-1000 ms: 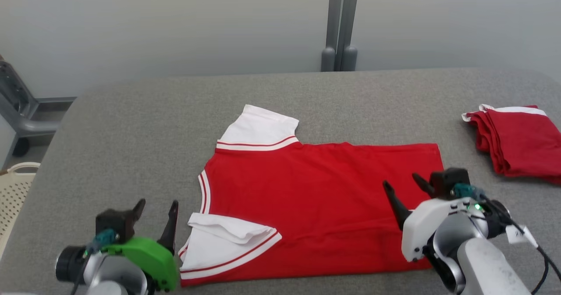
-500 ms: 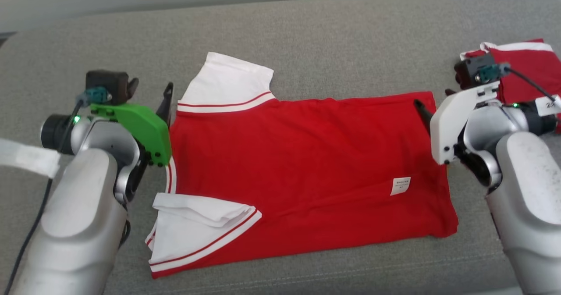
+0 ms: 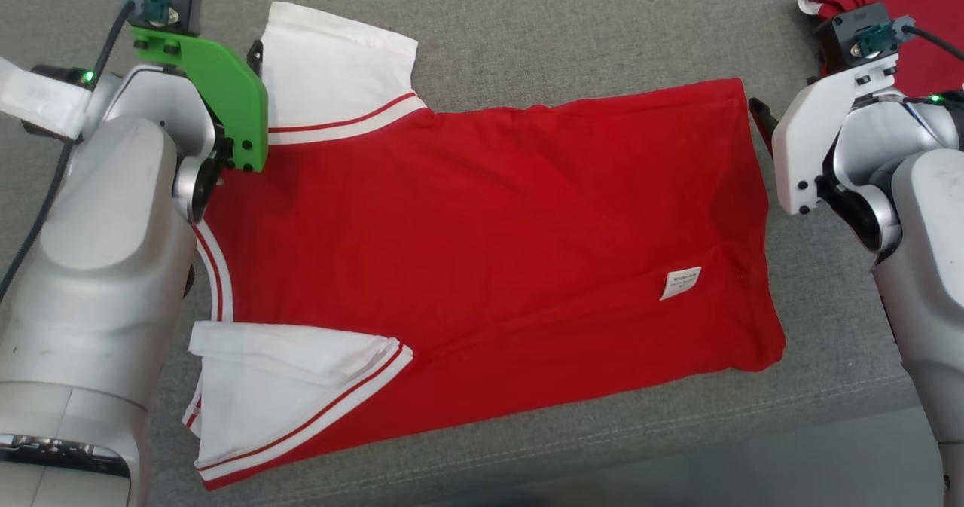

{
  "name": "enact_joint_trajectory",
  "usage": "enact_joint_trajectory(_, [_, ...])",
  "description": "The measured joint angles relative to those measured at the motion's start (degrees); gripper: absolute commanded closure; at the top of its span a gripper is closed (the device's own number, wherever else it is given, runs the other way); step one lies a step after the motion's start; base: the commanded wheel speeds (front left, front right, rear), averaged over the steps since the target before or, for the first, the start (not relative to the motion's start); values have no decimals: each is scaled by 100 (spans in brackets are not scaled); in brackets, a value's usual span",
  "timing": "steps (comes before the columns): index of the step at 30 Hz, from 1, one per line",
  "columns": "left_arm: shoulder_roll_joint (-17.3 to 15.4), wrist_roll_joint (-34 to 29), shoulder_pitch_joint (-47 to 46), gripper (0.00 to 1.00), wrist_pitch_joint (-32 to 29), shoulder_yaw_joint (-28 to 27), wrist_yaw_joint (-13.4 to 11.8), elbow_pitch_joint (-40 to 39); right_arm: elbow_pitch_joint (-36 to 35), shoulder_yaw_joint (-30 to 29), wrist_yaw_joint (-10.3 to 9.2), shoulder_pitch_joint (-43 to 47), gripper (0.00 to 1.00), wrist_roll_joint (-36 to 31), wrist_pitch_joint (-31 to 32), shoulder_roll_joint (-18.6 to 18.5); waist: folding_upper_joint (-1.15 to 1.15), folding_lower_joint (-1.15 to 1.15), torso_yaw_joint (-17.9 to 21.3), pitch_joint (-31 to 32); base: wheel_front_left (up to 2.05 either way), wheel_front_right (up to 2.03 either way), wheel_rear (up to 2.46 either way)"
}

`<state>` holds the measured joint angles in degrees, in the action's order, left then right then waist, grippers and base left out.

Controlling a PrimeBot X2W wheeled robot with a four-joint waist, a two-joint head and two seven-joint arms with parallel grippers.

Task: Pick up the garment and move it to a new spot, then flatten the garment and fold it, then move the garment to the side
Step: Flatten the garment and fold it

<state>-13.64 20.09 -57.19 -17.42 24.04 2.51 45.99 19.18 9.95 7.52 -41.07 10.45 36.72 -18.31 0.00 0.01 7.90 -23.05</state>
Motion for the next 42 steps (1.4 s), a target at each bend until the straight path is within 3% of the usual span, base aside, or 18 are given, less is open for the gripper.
enact_joint_trajectory(9, [44, -147, -773, 0, -82, 134, -54, 606, 77, 232, 0, -360, 0, 80, -170, -57, 0, 0, 244, -430, 0, 0, 0])
enact_joint_trajectory(27, [40, -307, -1317, 0, 33, 407, -51, 1306, 299, 634, 0, -693, 0, 232, -372, -122, 0, -1, 425, -767, 0, 0, 0])
enact_joint_trajectory(31, [48, -275, -1400, 13, 7, 426, 2, 1391, 308, 680, 0, -740, 0, 275, -378, -146, 0, 0, 439, -815, 0, 0, 0])
enact_joint_trajectory(32, [52, -264, -1411, 20, 10, 439, 7, 1407, 311, 689, 0, -742, 0, 283, -379, -154, 0, 0, 440, -824, 0, 0, 0])
enact_joint_trajectory(33, [59, -264, -1424, 49, 10, 464, 34, 1428, 315, 703, 0, -744, 0, 289, -379, -156, 0, 0, 441, -830, 0, 0, 0])
enact_joint_trajectory(34, [68, -264, -1440, 61, 9, 491, 64, 1452, 318, 719, 0, -744, 0, 290, -379, -156, 0, -1, 441, -833, 0, 0, 0])
enact_joint_trajectory(35, [79, -261, -1458, 84, 0, 513, 114, 1478, 318, 733, 0, -748, 0, 293, -379, -156, 0, 0, 442, -835, 0, 0, 0])
enact_joint_trajectory(36, [98, -256, -1469, 100, -15, 543, 160, 1504, 318, 742, 0, -751, 0, 301, -379, -158, 0, -1, 440, -835, 0, 0, 0])
enact_joint_trajectory(42, [231, -221, -1474, 100, 87, 614, 211, 1623, 213, 710, 1, -765, 0, 344, -432, -229, 0, -1, 403, -797, 0, 0, 0])
